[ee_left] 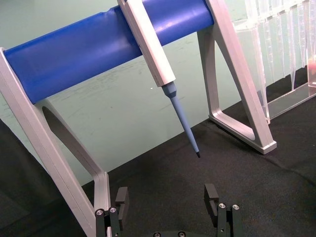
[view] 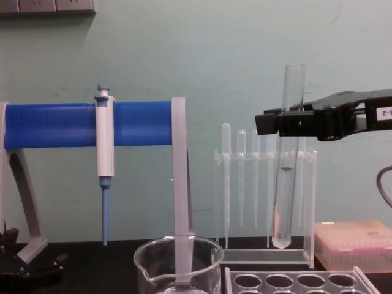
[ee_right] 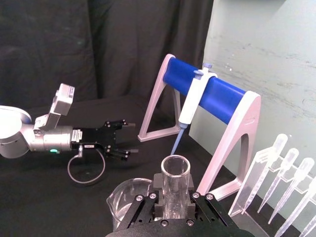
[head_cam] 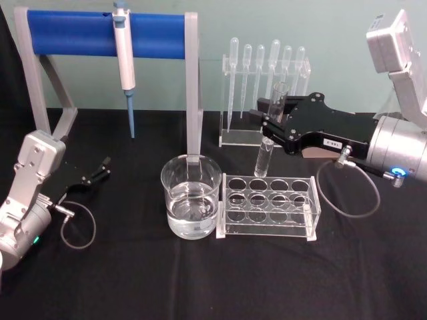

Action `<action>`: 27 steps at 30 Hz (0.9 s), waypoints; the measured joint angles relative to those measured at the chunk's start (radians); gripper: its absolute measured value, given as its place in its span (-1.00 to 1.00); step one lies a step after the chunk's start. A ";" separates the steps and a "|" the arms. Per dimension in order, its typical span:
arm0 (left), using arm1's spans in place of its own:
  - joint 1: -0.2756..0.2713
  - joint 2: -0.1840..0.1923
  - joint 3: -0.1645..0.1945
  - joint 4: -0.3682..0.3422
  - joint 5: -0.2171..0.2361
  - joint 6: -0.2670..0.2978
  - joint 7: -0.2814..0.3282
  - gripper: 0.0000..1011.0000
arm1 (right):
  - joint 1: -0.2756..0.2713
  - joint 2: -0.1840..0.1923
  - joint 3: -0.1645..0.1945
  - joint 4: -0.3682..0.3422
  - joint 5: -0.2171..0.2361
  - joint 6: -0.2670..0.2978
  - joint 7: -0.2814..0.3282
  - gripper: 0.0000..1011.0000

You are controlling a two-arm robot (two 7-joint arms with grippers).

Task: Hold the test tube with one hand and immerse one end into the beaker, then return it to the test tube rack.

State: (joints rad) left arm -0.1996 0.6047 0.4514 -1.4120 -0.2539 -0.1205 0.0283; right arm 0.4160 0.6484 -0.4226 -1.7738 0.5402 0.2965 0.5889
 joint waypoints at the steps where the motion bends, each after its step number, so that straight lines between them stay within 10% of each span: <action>1: 0.000 0.000 0.000 0.000 0.000 0.000 0.000 0.98 | 0.007 0.003 -0.008 -0.003 -0.002 0.003 -0.001 -0.56; 10: 0.000 0.000 0.000 0.000 0.000 0.000 0.000 0.98 | 0.093 -0.019 -0.068 0.009 -0.013 0.012 0.011 -0.56; 27: 0.000 0.000 0.000 0.000 0.000 0.000 0.000 0.98 | 0.244 -0.192 -0.222 0.213 -0.039 -0.078 0.034 -0.56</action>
State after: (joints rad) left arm -0.1995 0.6047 0.4514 -1.4120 -0.2539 -0.1205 0.0283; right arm 0.6604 0.4567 -0.6441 -1.5608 0.5014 0.2181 0.6233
